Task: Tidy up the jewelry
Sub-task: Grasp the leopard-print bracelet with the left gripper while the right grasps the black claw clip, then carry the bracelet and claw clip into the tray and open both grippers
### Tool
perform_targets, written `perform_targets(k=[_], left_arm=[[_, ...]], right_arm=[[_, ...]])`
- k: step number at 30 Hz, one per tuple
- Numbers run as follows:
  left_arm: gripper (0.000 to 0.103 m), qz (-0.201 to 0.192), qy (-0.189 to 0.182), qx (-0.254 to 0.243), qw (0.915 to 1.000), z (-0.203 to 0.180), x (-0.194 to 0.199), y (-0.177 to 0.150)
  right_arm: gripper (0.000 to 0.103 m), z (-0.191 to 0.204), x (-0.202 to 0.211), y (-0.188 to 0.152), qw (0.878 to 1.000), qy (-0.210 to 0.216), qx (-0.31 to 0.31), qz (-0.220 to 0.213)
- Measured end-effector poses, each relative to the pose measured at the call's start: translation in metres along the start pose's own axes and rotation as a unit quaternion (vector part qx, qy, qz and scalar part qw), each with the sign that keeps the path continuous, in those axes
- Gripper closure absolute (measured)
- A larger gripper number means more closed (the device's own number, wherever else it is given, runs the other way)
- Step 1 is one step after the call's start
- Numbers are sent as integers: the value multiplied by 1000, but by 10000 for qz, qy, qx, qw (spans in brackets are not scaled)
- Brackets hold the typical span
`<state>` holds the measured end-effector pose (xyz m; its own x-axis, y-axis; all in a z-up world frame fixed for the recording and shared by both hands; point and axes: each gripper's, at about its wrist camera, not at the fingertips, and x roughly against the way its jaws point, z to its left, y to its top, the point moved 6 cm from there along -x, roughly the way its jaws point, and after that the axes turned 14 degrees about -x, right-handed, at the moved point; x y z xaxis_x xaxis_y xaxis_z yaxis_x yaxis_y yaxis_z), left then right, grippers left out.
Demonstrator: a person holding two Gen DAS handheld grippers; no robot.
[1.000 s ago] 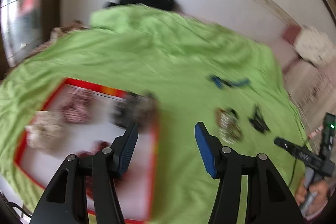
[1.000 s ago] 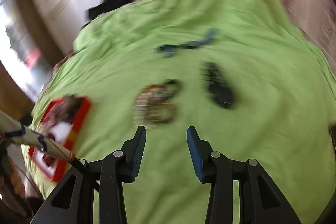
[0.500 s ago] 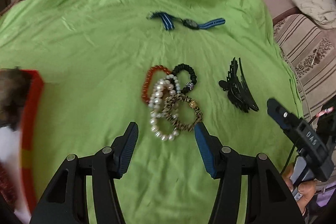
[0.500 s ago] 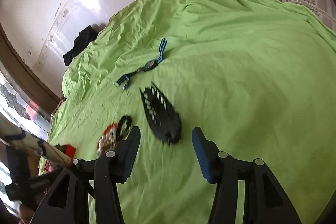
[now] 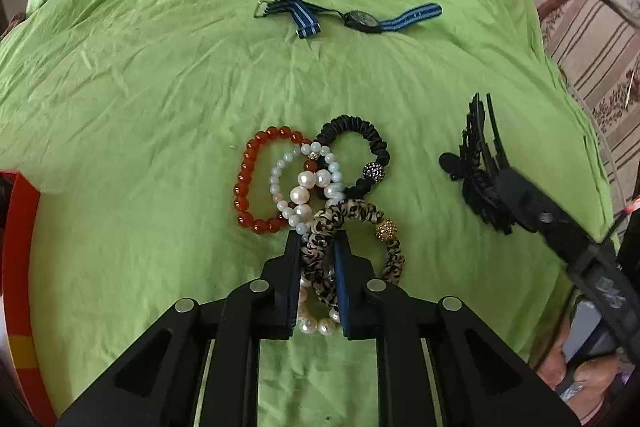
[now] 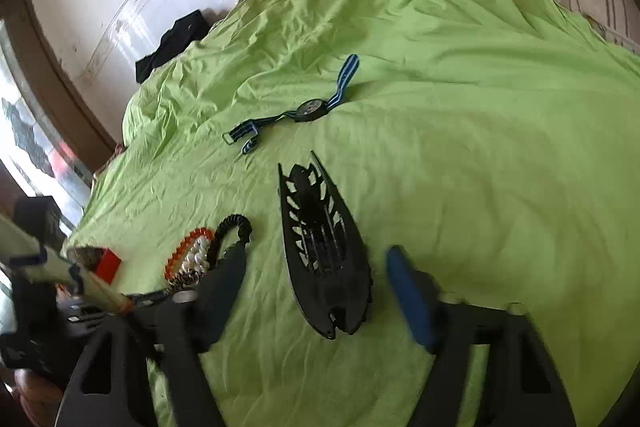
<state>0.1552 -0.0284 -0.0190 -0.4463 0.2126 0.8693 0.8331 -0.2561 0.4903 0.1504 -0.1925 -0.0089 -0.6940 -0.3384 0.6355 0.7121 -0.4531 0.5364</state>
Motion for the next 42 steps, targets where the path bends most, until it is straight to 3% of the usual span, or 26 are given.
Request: perform_targets(k=[1, 2, 7, 13, 24, 29, 35, 42], left_arm=[[97, -26, -2, 44, 10000, 1, 2, 0], [97, -53, -68, 108, 9999, 1, 8, -1], [97, -399, -280, 165, 9987, -1, 49, -3], [97, -838, -539, 295, 9946, 9, 108, -21], [97, -859, -271, 427, 9950, 48, 141, -92], [97, -1007, -166, 561, 9932, 69, 162, -112], [97, -1402, 55, 1065, 9844, 125, 210, -128], [97, -1587, 589, 1835, 9683, 215, 253, -181]], right_arm=[[80, -1, -2, 0, 10000, -17, 9, 52], [87, -1, -3, -1, 9999, 16, -13, 123], [95, -2, 10, 2, 9998, 71, -187, 24], [98, 8, 33, -2, 9996, 167, -181, -118], [98, 39, 75, -48, 9937, 913, -628, 176], [98, 51, 81, -76, 9944, 815, -586, 317], [98, 87, 86, -98, 9952, 770, -289, 540], [98, 184, 93, -114, 9916, 1014, 529, 598]])
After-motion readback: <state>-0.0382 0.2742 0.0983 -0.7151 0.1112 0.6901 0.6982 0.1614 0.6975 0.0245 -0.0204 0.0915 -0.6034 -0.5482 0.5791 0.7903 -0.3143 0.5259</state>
